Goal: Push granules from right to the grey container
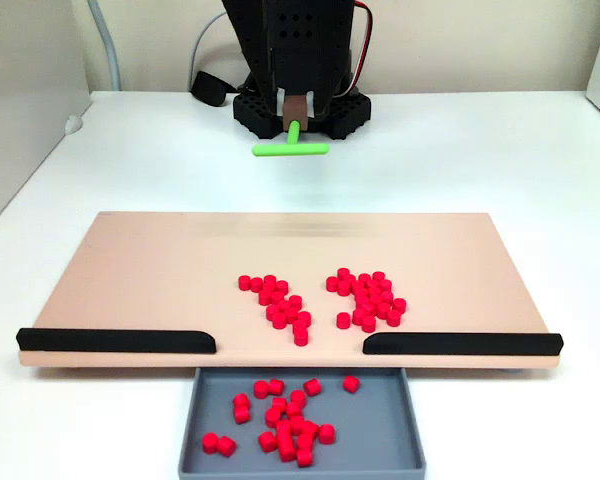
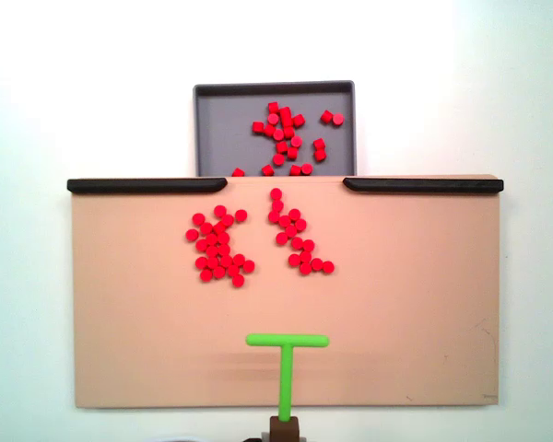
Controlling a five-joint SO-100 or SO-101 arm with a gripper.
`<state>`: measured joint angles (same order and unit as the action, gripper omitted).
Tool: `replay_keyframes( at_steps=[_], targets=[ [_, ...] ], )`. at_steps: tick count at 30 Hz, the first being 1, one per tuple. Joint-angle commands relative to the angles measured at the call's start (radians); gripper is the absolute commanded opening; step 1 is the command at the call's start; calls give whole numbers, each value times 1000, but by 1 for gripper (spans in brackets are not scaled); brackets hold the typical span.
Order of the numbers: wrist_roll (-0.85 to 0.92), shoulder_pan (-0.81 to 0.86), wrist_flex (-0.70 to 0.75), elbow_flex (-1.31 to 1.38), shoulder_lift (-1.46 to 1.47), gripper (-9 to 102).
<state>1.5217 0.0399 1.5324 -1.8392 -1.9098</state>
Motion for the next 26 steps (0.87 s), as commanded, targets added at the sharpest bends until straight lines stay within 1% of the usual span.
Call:
replay_keyframes(
  at_steps=[1, 20, 26],
  targets=[
    [31, 3, -3, 8, -26, 0],
    [28, -18, -2, 8, -25, 0],
    [38, 20, 5, 8, -38, 0]
  ],
)
